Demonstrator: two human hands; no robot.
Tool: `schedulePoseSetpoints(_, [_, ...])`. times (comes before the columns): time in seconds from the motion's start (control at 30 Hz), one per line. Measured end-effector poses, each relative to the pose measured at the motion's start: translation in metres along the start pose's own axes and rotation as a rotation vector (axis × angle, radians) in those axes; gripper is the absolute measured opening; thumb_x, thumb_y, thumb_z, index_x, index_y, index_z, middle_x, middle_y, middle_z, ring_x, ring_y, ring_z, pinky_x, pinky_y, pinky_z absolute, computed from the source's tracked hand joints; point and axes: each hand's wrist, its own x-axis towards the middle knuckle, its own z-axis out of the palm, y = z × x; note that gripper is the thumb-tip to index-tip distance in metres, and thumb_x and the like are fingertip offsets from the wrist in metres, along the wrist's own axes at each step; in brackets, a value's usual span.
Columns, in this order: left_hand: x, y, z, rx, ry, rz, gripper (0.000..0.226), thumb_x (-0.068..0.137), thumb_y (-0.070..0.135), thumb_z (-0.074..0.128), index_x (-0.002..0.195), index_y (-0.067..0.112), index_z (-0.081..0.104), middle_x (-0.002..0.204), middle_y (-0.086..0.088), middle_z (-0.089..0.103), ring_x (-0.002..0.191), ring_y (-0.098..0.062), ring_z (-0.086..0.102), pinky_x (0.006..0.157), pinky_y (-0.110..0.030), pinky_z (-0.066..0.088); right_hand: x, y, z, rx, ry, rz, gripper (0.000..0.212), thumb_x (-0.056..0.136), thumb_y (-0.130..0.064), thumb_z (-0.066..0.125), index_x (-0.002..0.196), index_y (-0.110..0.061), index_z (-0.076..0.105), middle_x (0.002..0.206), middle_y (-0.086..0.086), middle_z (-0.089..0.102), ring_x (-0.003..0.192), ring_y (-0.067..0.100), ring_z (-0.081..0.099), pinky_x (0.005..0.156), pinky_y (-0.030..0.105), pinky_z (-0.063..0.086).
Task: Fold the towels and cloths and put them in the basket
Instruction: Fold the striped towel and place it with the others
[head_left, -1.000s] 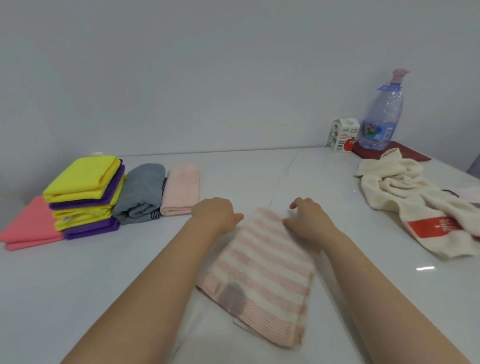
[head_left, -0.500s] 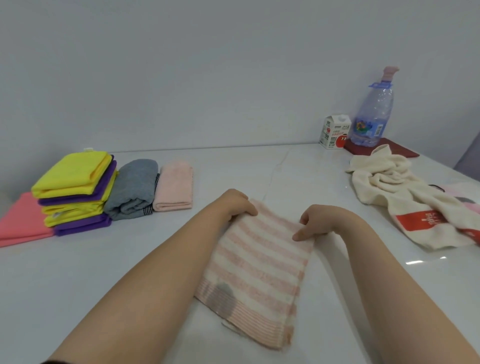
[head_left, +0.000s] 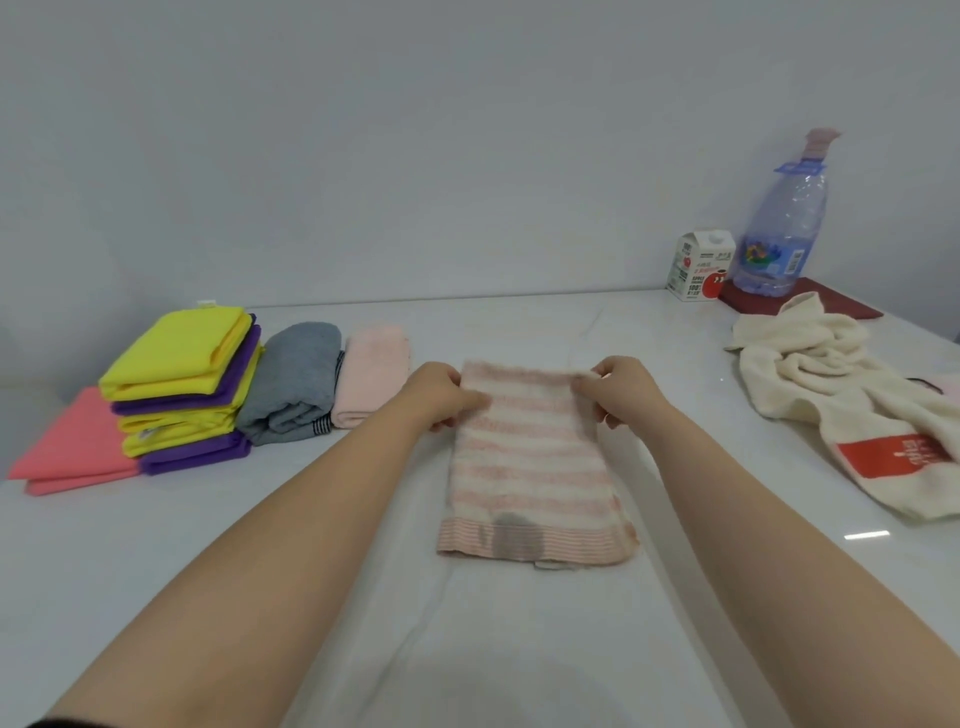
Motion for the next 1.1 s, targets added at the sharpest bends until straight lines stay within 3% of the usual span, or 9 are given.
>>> schedulePoseSetpoints(0.07, [-0.005,-0.007,0.006,0.032,-0.074,-0.042,0.023,0.078,0.022,0.077,0.083,0.016,0.055,0.067,-0.006,0.056,0.053,-0.017,0.048,0.049,-0.022,0.038,0.002,0.011,0.003,0.039,-0.055,0.065,0.026,0.086,-0.023,0.065,0.073,-0.008,0.049,0.053,0.011,0.052,0.042,0.019,0.041,0.041,0.021,0.033])
schedulePoseSetpoints(0.17, [-0.006,-0.014,0.011,-0.013,-0.067,-0.065,0.031,0.076,0.013,0.077,0.101,0.014,0.058,0.065,-0.005,0.055,0.05,-0.014,0.046,0.044,-0.022,0.035,0.005,0.022,-0.002,0.084,-0.155,0.203,0.032,0.082,-0.034,0.071,0.077,-0.008,0.053,0.061,0.011,0.051,0.046,0.02,0.04,0.048,0.025,0.032])
schedulePoseSetpoints(0.3, [-0.002,-0.017,0.013,-0.052,-0.067,-0.128,0.021,0.076,0.007,0.076,0.092,0.0,0.064,0.061,-0.008,0.052,0.045,-0.016,0.042,0.042,-0.022,0.033,-0.001,0.023,-0.015,0.141,-0.352,0.356,0.026,0.085,-0.027,0.07,0.084,-0.006,0.054,0.064,0.006,0.05,0.043,0.013,0.031,0.041,0.021,0.024])
schedulePoseSetpoints(0.43, [-0.001,-0.015,0.01,-0.054,-0.117,-0.207,0.017,0.081,0.009,0.072,0.077,0.004,0.056,0.052,-0.008,0.046,0.039,-0.015,0.036,0.037,-0.017,0.028,-0.012,0.019,-0.021,0.09,-0.525,0.348,0.019,0.086,-0.013,0.068,0.073,-0.005,0.057,0.05,0.002,0.047,0.039,0.011,0.032,0.037,0.019,0.024])
schedulePoseSetpoints(0.63, [0.0,-0.01,-0.003,-0.168,-0.169,-0.288,0.01,0.086,0.003,0.065,0.078,0.002,0.058,0.044,-0.004,0.058,0.037,-0.009,0.049,0.037,-0.016,0.039,-0.008,0.024,-0.011,0.294,-0.395,0.445,0.004,0.085,0.0,0.062,0.083,-0.003,0.06,0.059,0.004,0.054,0.033,0.005,0.043,0.031,0.014,0.034])
schedulePoseSetpoints(0.7, [-0.002,-0.007,-0.006,-0.249,-0.188,-0.31,0.007,0.089,-0.002,0.059,0.083,-0.001,0.055,0.045,-0.007,0.062,0.035,-0.008,0.056,0.039,-0.013,0.046,-0.007,0.024,-0.006,0.385,-0.36,0.507,0.006,0.088,0.0,0.059,0.082,-0.002,0.058,0.051,0.004,0.058,0.033,0.005,0.048,0.03,0.013,0.037])
schedulePoseSetpoints(0.87, [-0.001,-0.005,-0.006,-0.326,-0.102,-0.249,0.013,0.089,-0.006,0.055,0.086,0.005,0.049,0.049,-0.005,0.064,0.05,-0.016,0.067,0.058,-0.024,0.055,-0.012,0.019,0.0,0.694,-0.292,0.526,0.004,0.093,0.007,0.048,0.092,0.007,0.052,0.062,0.016,0.068,0.053,0.017,0.069,0.045,0.018,0.054])
schedulePoseSetpoints(1.0, [0.003,-0.014,-0.003,-0.332,-0.005,-0.122,0.017,0.084,-0.01,0.058,0.081,0.005,0.051,0.088,-0.016,0.059,0.082,-0.033,0.071,0.085,-0.042,0.056,-0.012,0.023,0.003,0.706,-0.224,0.383,0.008,0.092,0.01,0.048,0.098,0.004,0.05,0.086,0.021,0.064,0.075,0.022,0.07,0.062,0.025,0.058])
schedulePoseSetpoints(1.1, [0.001,-0.013,0.002,-0.394,0.062,-0.065,0.012,0.09,-0.008,0.053,0.098,0.001,0.054,0.093,-0.02,0.063,0.071,-0.024,0.072,0.065,-0.026,0.058,-0.009,0.027,0.004,0.73,-0.173,0.259,0.011,0.091,0.01,0.051,0.089,0.0,0.05,0.087,0.021,0.063,0.076,0.023,0.071,0.061,0.024,0.059])
